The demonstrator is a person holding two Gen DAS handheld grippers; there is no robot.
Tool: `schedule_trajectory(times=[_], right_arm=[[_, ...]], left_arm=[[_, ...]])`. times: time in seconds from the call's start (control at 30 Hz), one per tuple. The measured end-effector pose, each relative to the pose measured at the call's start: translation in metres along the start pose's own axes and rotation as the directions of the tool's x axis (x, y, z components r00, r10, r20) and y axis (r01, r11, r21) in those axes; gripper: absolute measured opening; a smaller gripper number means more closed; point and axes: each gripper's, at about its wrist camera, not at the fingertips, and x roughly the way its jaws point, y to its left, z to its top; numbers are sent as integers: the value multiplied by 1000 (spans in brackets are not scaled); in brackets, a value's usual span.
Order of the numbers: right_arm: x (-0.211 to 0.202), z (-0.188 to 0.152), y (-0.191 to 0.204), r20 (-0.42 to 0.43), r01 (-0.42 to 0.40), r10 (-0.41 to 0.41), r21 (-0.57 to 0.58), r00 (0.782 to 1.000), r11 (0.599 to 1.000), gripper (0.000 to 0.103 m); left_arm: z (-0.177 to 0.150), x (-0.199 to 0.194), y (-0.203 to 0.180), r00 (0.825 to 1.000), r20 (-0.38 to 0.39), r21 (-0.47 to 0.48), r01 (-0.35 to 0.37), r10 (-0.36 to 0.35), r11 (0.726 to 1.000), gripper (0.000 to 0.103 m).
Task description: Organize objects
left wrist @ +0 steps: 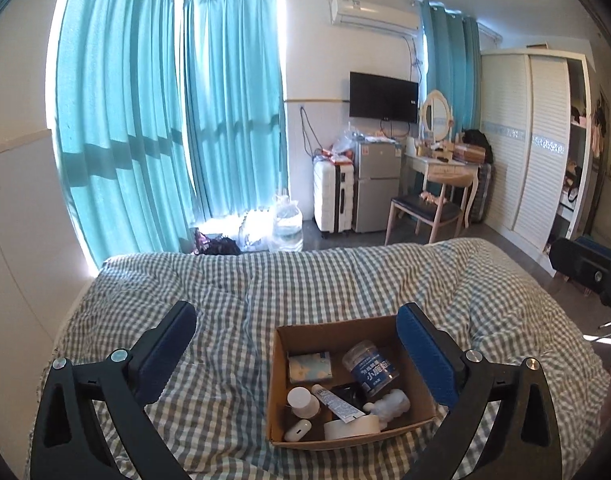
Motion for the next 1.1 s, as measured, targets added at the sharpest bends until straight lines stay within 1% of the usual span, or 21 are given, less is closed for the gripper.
schedule_trajectory(times=[0.1, 0.2, 0.3, 0.4, 0.47, 0.53, 0.6, 0.7, 0.77, 0.87, 1.0, 1.1], right_arm=[[-24, 0, 0, 20, 15, -14, -5, 1000, 1000, 96], [-44, -5, -4, 37, 37, -37, -5, 999, 999, 96], [-61, -16, -13, 61, 33, -34, 17, 998, 999, 96], [-71, -29, -19, 70, 22, -25, 46, 997, 999, 96], [-75, -39, -20, 77, 31, -35, 53, 996, 998, 96], [-82, -51, -22, 114, 63, -69, 60, 991, 996, 96], [-85, -68, -22, 132, 51, -60, 71, 989, 996, 96], [-76, -93, -20, 105, 17, -25, 77, 994, 997, 96], [-71, -105, -16, 81, 2, -6, 55, 997, 998, 96], [-68, -124, -9, 73, 13, -14, 12, 997, 1000, 96], [-64, -141, -1, 62, 38, -36, -42, 997, 998, 96], [-58, -153, 2, 36, 52, -50, -76, 998, 996, 96]], left_arm=[[5, -26, -4, 999, 31, 8, -7, 6, 1000, 103], [6, -52, -4, 998, 64, -4, -15, 15, 1000, 103], [3, -66, -3, 997, 76, -25, -9, 10, 1000, 103], [-7, -78, -5, 997, 82, -35, 8, -5, 999, 103], [-20, -85, -8, 996, 92, -33, 11, -8, 999, 103], [-35, -92, -11, 995, 102, -32, 3, 0, 999, 103], [-48, -96, -14, 994, 111, -36, -11, 15, 999, 103], [-69, -102, -17, 990, 130, -31, -54, 57, 998, 103], [-83, -101, -19, 988, 128, -17, -88, 90, 996, 103], [-101, -100, -18, 985, 115, -20, -124, 126, 992, 103], [-115, -98, -9, 985, 107, -77, -129, 137, 989, 103], [-125, -96, -5, 987, 104, -113, -112, 124, 987, 103]])
